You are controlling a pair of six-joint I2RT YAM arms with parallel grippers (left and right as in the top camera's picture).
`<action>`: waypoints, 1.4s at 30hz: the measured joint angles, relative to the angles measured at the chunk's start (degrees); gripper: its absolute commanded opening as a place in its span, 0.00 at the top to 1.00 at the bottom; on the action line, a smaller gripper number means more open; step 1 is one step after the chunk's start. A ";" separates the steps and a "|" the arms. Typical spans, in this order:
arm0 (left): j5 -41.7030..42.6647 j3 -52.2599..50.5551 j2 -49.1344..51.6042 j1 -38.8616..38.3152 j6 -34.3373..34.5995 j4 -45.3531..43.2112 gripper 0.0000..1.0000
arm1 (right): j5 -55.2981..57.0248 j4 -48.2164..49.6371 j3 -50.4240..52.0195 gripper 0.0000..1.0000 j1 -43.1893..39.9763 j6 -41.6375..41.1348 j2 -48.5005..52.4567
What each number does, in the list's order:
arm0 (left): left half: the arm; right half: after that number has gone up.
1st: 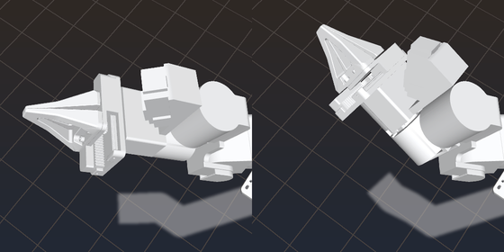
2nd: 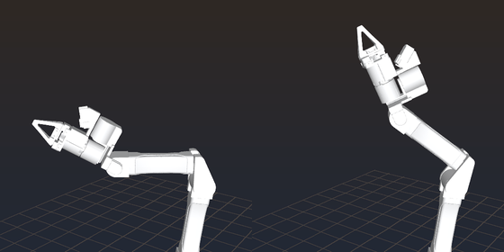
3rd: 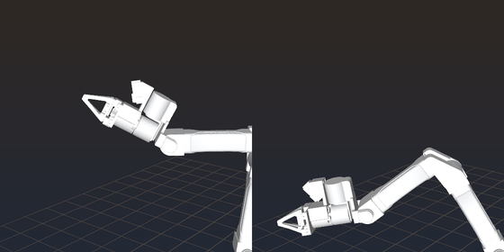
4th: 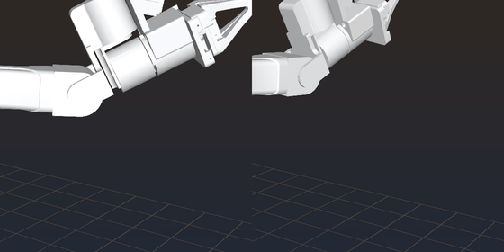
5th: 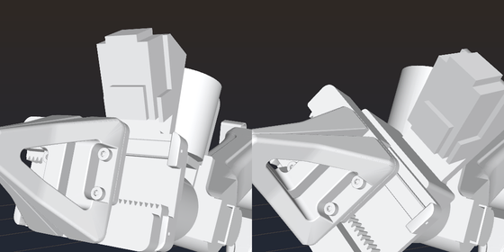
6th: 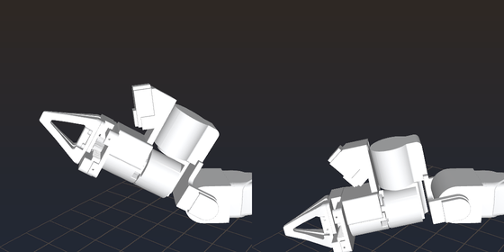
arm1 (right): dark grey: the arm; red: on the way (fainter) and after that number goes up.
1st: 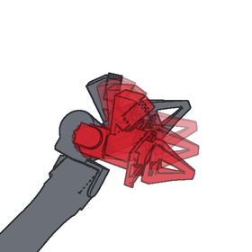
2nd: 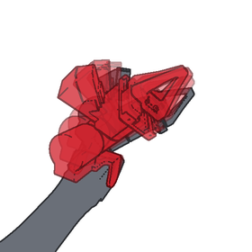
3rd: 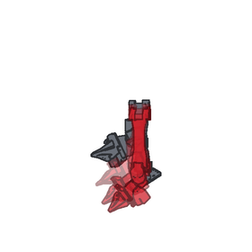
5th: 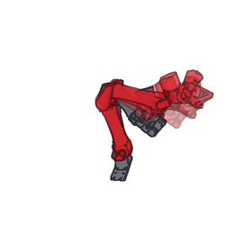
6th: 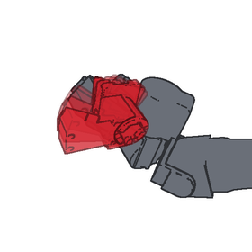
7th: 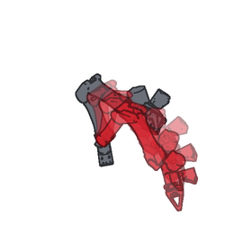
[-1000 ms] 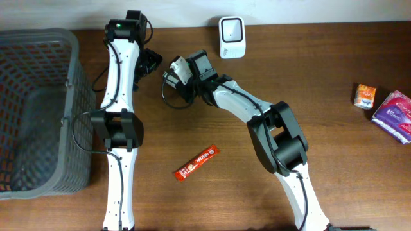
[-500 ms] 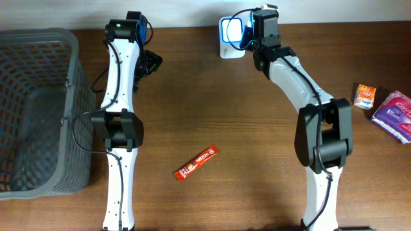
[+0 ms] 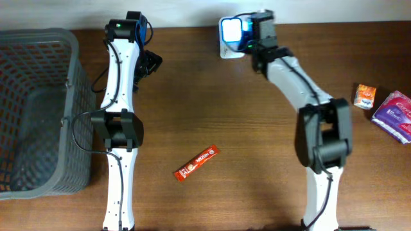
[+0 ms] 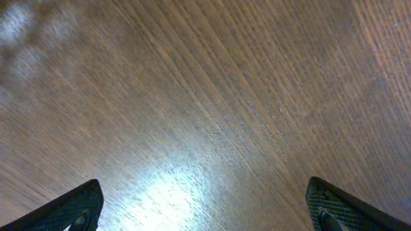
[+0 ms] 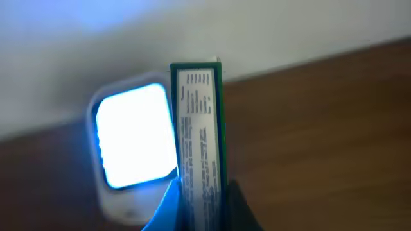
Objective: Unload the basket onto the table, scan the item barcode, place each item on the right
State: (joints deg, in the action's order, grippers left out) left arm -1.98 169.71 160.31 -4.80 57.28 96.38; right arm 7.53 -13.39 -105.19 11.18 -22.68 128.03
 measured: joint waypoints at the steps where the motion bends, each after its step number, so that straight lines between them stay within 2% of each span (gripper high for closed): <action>1: 0.02 0.00 0.00 0.00 0.00 0.02 0.01 | 1.57 -2.82 0.00 0.96 -2.51 0.00 -3.52; 4: 0.00 0.00 0.00 -0.02 0.00 0.11 0.01 | 9.22 -14.10 -0.68 0.96 -14.91 -0.02 -15.21; 5: 0.00 0.00 0.00 -0.02 0.00 0.11 0.01 | 10.25 -20.74 -1.49 0.96 -19.39 -0.09 -15.72; 6: 0.00 0.00 0.00 -0.04 0.00 -0.02 0.01 | 11.19 -26.14 -1.11 0.96 -24.70 -0.11 -14.93; 8: 0.00 0.00 0.02 -0.11 0.00 0.11 0.01 | 11.54 -32.24 -1.11 0.96 -29.81 -0.28 -12.46; 10: 0.00 0.00 0.02 -0.11 0.00 0.07 0.01 | 11.58 -35.58 -0.98 0.96 -35.52 -0.26 -6.12; 12: 0.00 0.00 0.02 -0.11 0.00 0.07 0.01 | 11.61 -36.22 -0.96 0.84 -36.89 -0.28 -2.84; 13: 0.00 0.00 0.02 -0.11 0.00 0.07 0.01 | 11.67 -36.35 -0.94 0.72 -37.27 -0.39 -2.56; 14: 0.00 0.00 0.02 -0.11 0.00 0.09 0.01 | 11.78 -36.61 -0.94 0.37 -37.62 -0.50 -2.56; 15: 0.00 0.00 0.02 -0.11 0.00 0.07 0.01 | 11.98 -37.33 -0.94 0.09 -38.16 -0.57 -2.56; 16: 0.00 0.00 0.02 -0.11 0.00 0.07 0.01 | 12.33 -37.90 -0.94 0.05 -38.86 -0.57 -2.56; 19: 0.00 0.00 0.02 -0.11 0.00 0.07 0.01 | 12.83 -40.57 -0.94 0.00 -40.52 0.07 -2.67; 21: 0.00 0.00 0.02 -0.11 0.00 0.07 0.01 | 11.89 -44.44 -0.66 0.01 -40.61 0.24 -8.81; 24: 0.00 0.00 0.04 -0.11 0.00 -0.02 0.01 | -0.31 -55.12 -0.81 0.01 -40.61 0.15 -25.83; 28: 0.96 -0.02 0.09 -0.11 -0.26 -0.87 0.01 | -11.26 -66.58 -1.07 0.01 -35.76 0.87 -30.36; 30: 8.17 -0.04 0.09 -0.22 -7.98 0.17 0.01 | -12.37 -69.26 -0.68 0.01 -30.62 2.10 -32.09; 31: 15.67 -0.13 0.09 -0.55 -17.27 0.22 0.01 | -12.79 -69.24 -0.46 0.01 -27.93 2.40 -34.64; 34: 24.00 -0.22 0.09 -4.39 -27.96 0.26 0.01 | -12.55 -70.38 -0.44 0.01 -27.10 4.55 -41.55; 38: 18.05 -1.01 -5.18 -12.20 -30.58 0.31 0.01 | -10.73 -70.55 0.11 0.01 -27.10 5.42 -42.80; 40: 11.96 -1.20 -15.30 -15.52 -31.15 0.26 0.01 | -10.05 -69.05 2.49 0.01 -27.10 5.86 -42.77; 42: 9.57 -4.33 -26.71 -15.65 -31.67 0.26 0.01 | -9.14 -66.45 7.89 0.01 -27.10 6.21 -42.69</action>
State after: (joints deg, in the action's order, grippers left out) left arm 7.60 165.38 133.60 -20.45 25.61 96.64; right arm -1.61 -79.83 -97.30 -15.92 -16.47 85.34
